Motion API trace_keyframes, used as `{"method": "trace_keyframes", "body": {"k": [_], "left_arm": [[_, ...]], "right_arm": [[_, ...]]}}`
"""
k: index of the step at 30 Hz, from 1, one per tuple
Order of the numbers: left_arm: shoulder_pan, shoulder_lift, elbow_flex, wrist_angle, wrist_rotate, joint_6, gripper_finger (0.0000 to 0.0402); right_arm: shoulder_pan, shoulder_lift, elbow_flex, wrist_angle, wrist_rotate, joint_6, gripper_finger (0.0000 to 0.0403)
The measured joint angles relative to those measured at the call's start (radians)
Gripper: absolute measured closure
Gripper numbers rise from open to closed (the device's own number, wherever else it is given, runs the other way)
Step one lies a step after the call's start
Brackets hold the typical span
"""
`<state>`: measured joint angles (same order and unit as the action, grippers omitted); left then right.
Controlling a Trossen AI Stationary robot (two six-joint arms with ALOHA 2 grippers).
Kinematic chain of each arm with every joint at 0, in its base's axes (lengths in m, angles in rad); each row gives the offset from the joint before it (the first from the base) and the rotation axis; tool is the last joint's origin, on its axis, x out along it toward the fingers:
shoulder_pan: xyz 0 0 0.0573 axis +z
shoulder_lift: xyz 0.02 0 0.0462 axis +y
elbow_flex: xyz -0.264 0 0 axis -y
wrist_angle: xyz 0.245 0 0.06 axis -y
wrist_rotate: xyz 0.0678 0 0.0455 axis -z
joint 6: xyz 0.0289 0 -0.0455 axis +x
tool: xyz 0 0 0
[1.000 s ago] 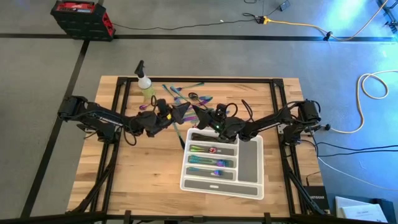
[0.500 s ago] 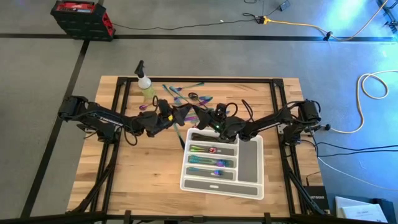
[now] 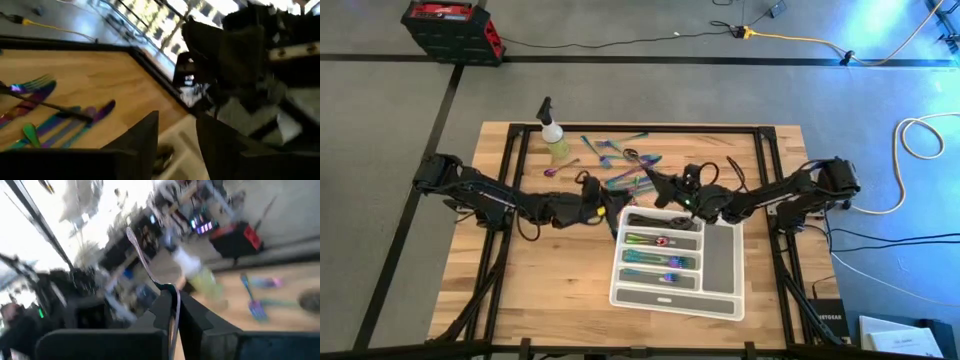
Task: Sort silverware
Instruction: Put the purple fork into the white silverware tray
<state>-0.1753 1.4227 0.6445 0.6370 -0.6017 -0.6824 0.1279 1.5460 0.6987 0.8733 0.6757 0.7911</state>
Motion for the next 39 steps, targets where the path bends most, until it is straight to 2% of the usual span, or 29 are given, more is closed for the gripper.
{"method": "trace_keyframes", "body": {"k": [6, 9, 13, 19, 26, 33, 39], "left_arm": [[-0.096, 0.000, 0.000, -0.048, 0.016, 0.161, 0.0283], [-0.156, 0.000, 0.000, -0.054, -0.022, 0.232, 0.0283], [-0.228, 0.000, 0.000, -0.052, -0.061, 0.314, 0.0283], [-0.308, 0.000, 0.000, -0.089, -0.056, 0.465, 0.0283], [-0.378, -0.001, 0.000, -0.228, -0.055, 0.620, 0.0283], [-0.396, -0.001, 0.000, -0.260, -0.055, 0.662, 0.0283], [-0.393, -0.001, 0.000, -0.261, -0.056, 0.669, 0.0283]], "right_arm": [[0.145, -0.041, -0.027, -0.263, -0.041, 0.203, 0.0402], [0.234, -0.040, -0.028, -0.317, -0.035, 0.287, 0.0402], [0.344, -0.040, -0.028, -0.354, 0.045, 0.383, 0.0402], [0.467, -0.040, -0.028, -0.555, 0.170, 0.625, 0.0402], [0.558, -0.040, -0.028, -0.637, 0.202, 0.855, 0.0402], [0.566, -0.040, -0.028, -0.735, -0.031, 1.081, 0.0402], [0.501, -0.039, -0.028, -0.821, -0.214, 1.116, 0.0402]]}}
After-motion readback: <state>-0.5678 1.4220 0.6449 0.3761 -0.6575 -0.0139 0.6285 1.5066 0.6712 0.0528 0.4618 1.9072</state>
